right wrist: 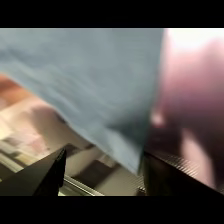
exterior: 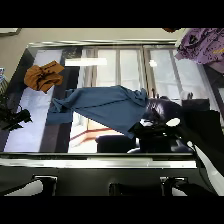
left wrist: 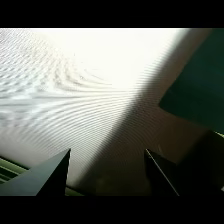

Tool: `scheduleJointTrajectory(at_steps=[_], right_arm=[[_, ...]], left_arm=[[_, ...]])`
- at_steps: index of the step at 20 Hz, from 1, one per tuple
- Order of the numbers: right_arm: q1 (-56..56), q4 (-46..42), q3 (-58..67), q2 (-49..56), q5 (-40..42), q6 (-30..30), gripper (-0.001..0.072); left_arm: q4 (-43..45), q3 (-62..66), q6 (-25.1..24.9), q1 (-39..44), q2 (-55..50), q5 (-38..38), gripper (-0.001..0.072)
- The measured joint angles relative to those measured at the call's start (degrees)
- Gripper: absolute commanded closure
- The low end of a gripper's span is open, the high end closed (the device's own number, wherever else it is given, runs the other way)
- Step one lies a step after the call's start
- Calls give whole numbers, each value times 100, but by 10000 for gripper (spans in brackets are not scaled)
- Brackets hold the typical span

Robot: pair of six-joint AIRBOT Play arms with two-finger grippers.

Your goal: Fold the clothes and pants, and hang the long-sleeved shirts on hangers.

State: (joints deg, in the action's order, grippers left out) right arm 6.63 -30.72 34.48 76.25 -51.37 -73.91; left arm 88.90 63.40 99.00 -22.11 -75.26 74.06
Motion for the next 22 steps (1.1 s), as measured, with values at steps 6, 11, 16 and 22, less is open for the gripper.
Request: scheduleJointTrajectory(at_steps=[6,11,16,22], right_arm=[[157,586,-26,321,472,330,687],[170,590,387,356,168,494,687],[168,415,728,358,-190,319,687],[168,306,815,361,-367,140,687]], left_arm=[[-160,-11,109,-48,-48,-52,164],[-1506,-22,-597,-656,-378,-752,164],[-3550,-22,-2092,-1276,-1189,-1156,165],[-4697,-22,-3156,-1283,-2013,-1261,248]])
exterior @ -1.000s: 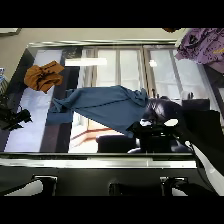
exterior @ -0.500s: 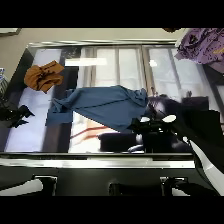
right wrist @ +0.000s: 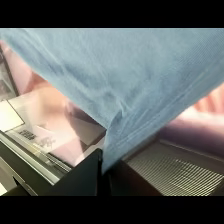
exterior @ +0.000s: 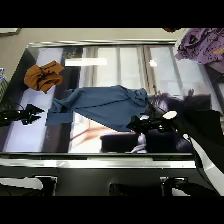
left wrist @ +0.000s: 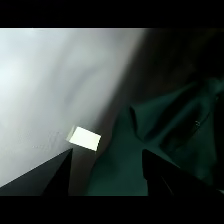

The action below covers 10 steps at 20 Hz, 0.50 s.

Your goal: Fold the clothes and pants, and hang the long-sleeved shirts on hangers.

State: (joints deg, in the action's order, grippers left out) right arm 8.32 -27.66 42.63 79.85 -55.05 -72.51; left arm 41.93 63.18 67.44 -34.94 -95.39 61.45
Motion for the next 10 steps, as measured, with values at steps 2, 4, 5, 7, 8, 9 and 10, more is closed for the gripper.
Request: scheduleJointTrajectory(at_steps=[2,4,5,7,8,9,10], right_arm=[[0,-17,7,0,50,-46,687],[0,-17,11,0,98,-63,688],[0,-17,15,0,122,-90,688],[0,-17,55,0,208,-114,688],[0,-17,94,-2,232,-138,688],[0,-17,160,-2,262,-153,688],[0,-22,243,-4,262,-166,688]], left_arm=[[-212,4,-136,81,-142,4,248],[-302,11,-240,212,-249,28,274],[-330,9,-267,293,-297,37,358],[-330,4,-323,485,-396,50,616],[-291,2,-343,588,-444,46,689],[-306,-2,-361,675,-472,83,690],[-319,11,-365,761,-485,85,692]])
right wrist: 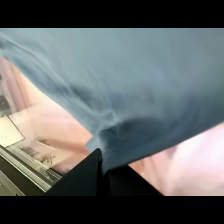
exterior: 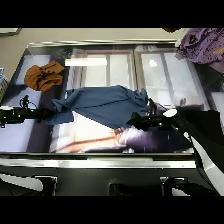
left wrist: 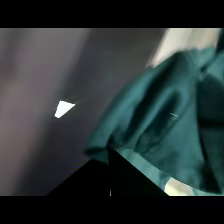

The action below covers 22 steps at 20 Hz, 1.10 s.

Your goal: Fold the clothes and pants, and hang the long-sleeved shirts on hangers.

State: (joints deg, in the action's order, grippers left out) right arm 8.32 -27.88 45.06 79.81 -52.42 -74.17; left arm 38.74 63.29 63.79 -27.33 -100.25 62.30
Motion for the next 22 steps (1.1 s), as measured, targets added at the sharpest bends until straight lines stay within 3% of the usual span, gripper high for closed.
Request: scheduleJointTrajectory(at_steps=[5,11,16,19,22], right_arm=[[2,-555,1130,-4,-103,-304,689],[2,-2802,4474,-234,-647,-1172,688],[7,-4551,6861,-1060,-918,-1744,688],[7,-5243,7305,-1845,-1078,-2004,688],[9,-5624,7471,-2435,-1353,-2197,688]], left_arm=[[-396,636,-15,249,278,223,694],[-424,3274,654,334,1397,308,693],[1134,5198,2111,348,2673,334,694],[2288,5287,2951,350,3740,341,694],[3093,5193,3405,350,4616,334,694]])
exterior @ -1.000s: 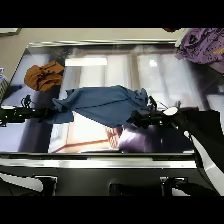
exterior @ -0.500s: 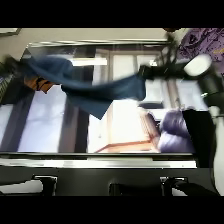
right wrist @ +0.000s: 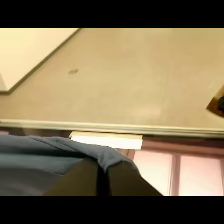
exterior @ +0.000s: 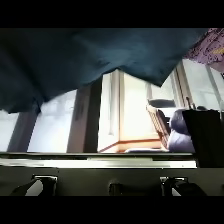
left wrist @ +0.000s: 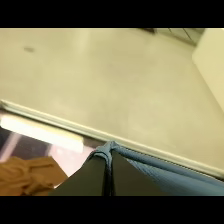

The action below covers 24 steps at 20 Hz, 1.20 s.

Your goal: Fold the clothes and pants, and hang the long-sleeved shirts on hangers.

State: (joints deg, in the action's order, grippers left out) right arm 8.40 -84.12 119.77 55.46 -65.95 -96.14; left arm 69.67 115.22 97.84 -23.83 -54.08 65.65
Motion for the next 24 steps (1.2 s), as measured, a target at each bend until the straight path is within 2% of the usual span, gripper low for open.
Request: scheduleJointTrajectory(at_steps=[4,7,11,14,19,24], right_arm=[[0,-225,-20,-173,-291,-223,687],[0,-291,-249,142,-463,-442,687],[0,-356,-431,1346,-968,-619,687],[-2,-372,-472,2594,-1335,-688,687],[-4,-358,-490,4605,-1390,-1023,687],[-7,-330,-492,5685,-960,-1331,686]], left_arm=[[393,-57,181,0,385,66,694],[184,-127,-24,28,39,352,693],[-22,-212,-476,417,-1244,1005,693],[302,-229,-595,960,-2559,1187,694],[1563,-205,-243,1930,-4656,654,693],[2247,-177,155,2441,-5661,-153,685]])
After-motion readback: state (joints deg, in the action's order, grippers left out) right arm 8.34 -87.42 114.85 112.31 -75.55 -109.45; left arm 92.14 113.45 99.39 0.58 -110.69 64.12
